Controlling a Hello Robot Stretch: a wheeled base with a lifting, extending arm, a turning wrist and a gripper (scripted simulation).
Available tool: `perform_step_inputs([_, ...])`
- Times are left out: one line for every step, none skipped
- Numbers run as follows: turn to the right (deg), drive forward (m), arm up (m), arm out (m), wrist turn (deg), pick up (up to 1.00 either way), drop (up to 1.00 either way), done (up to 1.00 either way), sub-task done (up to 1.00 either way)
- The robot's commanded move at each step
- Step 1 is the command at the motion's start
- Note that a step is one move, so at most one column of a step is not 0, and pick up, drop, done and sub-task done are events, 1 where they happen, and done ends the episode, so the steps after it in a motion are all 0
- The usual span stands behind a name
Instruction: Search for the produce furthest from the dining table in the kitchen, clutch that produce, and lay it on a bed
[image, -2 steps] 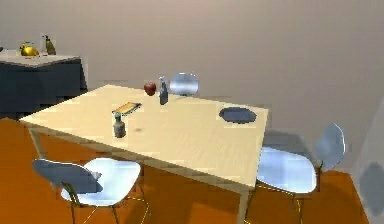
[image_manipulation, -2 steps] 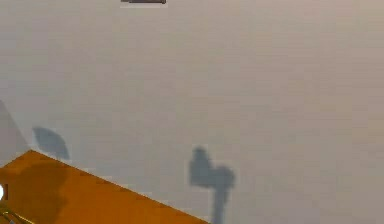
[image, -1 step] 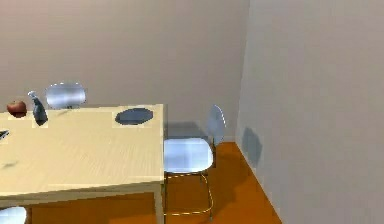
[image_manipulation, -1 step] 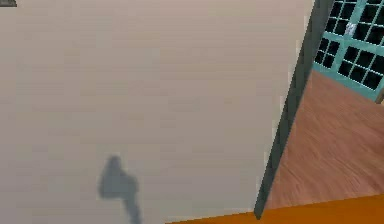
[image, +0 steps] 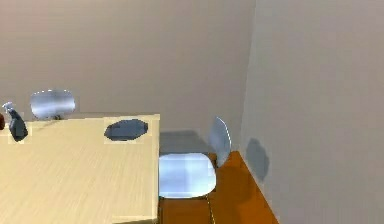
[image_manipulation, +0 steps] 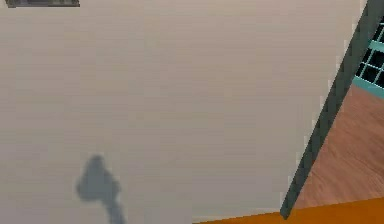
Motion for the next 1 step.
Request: perform_step_inputs([45.0,0.00,0.00,0.00,0.0,0.00,0.00,0.00,0.00])
